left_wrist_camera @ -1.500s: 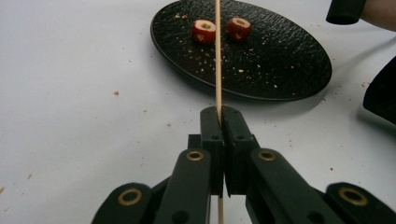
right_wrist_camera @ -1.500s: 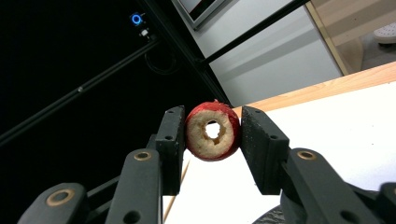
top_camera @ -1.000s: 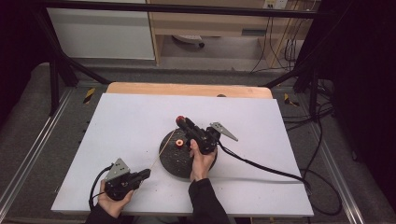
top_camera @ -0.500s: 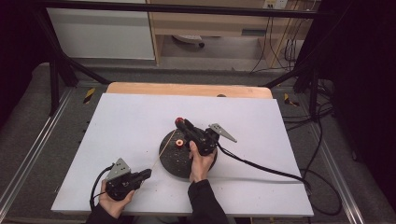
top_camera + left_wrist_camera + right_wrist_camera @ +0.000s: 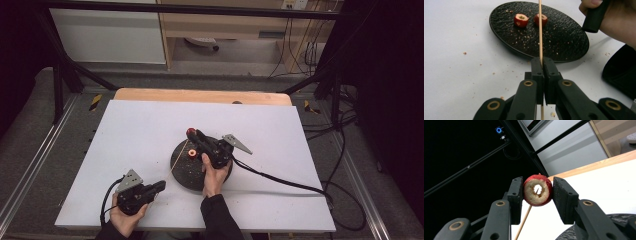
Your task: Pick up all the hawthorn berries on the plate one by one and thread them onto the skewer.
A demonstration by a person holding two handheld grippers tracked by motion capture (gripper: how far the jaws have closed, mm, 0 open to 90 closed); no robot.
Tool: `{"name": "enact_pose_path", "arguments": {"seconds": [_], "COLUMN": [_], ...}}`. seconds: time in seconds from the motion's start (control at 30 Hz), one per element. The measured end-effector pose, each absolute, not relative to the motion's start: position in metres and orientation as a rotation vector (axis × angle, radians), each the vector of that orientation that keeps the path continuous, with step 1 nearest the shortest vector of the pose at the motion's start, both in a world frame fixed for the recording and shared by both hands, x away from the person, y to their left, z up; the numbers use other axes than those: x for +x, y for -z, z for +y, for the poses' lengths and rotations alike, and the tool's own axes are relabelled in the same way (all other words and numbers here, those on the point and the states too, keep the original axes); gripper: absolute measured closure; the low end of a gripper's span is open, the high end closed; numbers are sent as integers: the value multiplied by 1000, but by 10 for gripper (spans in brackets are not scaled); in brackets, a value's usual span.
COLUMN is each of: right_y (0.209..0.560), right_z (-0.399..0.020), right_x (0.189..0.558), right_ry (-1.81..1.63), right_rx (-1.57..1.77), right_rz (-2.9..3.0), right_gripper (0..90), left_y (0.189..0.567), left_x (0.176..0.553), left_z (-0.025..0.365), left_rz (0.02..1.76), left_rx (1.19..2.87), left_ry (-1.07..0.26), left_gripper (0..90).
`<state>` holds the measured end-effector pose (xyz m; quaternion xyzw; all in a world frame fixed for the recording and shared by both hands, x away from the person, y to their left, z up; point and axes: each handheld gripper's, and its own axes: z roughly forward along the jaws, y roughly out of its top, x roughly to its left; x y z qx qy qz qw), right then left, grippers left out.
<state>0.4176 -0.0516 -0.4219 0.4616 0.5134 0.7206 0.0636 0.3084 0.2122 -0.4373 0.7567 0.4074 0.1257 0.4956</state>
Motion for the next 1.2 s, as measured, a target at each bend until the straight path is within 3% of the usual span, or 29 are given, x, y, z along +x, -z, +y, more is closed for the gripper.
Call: {"name": "enact_pose_path", "arguments": {"seconds": [1.2], "right_y": [426], "right_z": [-49], "right_x": [398], "right_ry": [-2186], "right_rx": [1367], "right_rz": [1650], "right_gripper": [618], "left_y": [412], "left_x": [333], "left_z": [187], "left_rz": [998], "left_rx": [1820], "left_ry": [-326], "left_gripper": [880]}}
